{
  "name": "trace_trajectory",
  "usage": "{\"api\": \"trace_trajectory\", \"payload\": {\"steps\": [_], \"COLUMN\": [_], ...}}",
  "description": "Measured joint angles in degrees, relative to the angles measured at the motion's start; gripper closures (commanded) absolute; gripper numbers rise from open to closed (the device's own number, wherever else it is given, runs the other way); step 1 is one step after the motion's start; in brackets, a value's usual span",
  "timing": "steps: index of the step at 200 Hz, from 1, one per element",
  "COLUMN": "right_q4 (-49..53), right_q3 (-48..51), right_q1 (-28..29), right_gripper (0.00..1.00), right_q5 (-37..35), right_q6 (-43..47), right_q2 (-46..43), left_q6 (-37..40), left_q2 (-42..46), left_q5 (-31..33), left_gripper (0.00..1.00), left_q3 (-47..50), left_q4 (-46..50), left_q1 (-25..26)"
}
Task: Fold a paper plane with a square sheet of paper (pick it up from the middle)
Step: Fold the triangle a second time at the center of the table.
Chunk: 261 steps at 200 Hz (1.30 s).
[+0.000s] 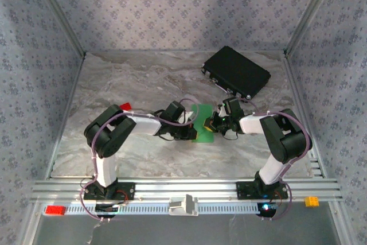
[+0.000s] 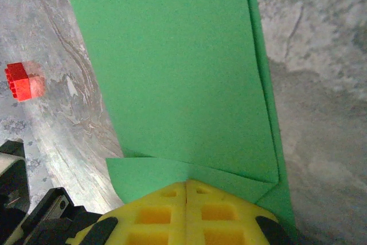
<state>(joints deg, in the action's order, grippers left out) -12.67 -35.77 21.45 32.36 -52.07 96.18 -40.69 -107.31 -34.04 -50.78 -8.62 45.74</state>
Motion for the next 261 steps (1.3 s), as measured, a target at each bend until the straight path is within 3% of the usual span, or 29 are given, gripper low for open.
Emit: {"api": "trace_trajectory", "payload": {"steps": [107,171,261], "right_q4": [0.00,0.00,1.14], "right_q3": [0.00,0.00,-0.17], "right_q1": [0.00,0.00,0.00], "right_gripper": [1.00,1.00,0.97], "right_q5": [0.00,0.00,0.17], "right_q6": [-0.02,-0.02,0.44], "right_q2": [0.00,0.00,-0.57], "left_q6": [0.50,0.52,3.76], "left_q2": [7.63,-0.83,-2.80], "left_q5": [1.95,1.95,3.34], "left_gripper": [0.96,0.98,0.98], "left_q3": [1.46,-9.53,-6.78], "left_q4": [7.06,6.95,6.58], "left_q1": [0.02,0.00,0.00]}}
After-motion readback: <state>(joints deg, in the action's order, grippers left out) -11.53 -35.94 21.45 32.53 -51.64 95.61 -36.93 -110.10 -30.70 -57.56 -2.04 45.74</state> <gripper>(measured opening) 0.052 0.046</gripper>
